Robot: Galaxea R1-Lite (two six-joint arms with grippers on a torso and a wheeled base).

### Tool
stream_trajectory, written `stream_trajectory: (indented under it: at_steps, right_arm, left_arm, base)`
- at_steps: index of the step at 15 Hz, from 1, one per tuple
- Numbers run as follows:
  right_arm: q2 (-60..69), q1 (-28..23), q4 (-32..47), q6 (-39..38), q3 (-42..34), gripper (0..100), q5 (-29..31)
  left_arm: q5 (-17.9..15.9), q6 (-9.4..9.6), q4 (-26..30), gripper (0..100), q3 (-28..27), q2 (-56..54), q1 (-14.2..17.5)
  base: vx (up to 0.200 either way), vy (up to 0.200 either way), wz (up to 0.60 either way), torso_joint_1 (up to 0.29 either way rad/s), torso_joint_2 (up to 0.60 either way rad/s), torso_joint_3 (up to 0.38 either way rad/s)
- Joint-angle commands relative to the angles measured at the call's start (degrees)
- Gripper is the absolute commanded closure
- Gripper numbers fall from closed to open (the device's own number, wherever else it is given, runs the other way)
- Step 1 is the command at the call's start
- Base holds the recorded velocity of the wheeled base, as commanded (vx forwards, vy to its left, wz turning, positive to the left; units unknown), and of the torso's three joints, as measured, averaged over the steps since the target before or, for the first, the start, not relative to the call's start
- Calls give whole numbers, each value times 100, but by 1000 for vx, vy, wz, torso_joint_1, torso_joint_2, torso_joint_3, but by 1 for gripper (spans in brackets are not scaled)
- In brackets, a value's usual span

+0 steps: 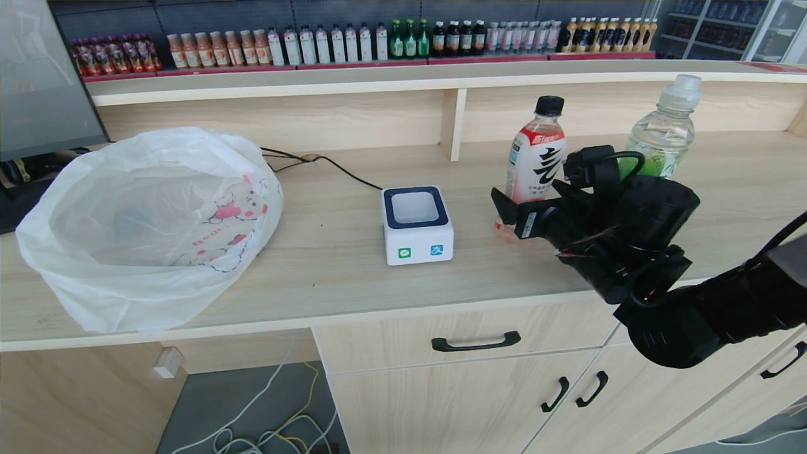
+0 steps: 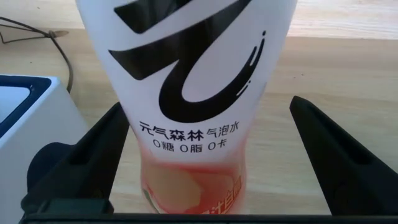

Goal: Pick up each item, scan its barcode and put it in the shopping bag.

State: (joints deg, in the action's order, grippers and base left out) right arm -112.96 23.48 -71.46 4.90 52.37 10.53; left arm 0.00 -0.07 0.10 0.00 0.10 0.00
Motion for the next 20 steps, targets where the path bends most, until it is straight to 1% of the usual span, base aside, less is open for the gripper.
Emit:
stream_trajectory:
  at_steps: [1,6,9,13,15,17,20]
  right_arm:
    - [-86,-1,-8,2,45,0,1]
    - [-139,-1,62,2,115,0,1]
    - [-209,-45,71,2,344,0,1]
    - [-174,-45,229,11,441,0,-7]
    - [-130,-54,326,72,493,0,-130]
    - [-104,-63,440,81,669,0,-139]
    - [-7,-54,458,81,678,0,-139]
  left_arm:
    - [0,-1,-1,0,0,-1,0]
    - [0,-1,-1,0,0,-1,0]
    - [0,-1,-1,0,0,-1,0]
    - [0,-1,-1,0,0,-1,0]
    - [0,-1,-1,0,0,-1,0]
    - [0,-1,-1,0,0,-1,0]
    - [0,-1,-1,0,0,-1,0]
  base:
    - [0,0,0,0,0,0]
    - [0,0,0,0,0,0]
    - [0,0,0,0,0,0]
    - [0,0,0,0,0,0]
    - [0,0,0,0,0,0]
    - [0,0,0,0,0,0]
    - [0,0,0,0,0,0]
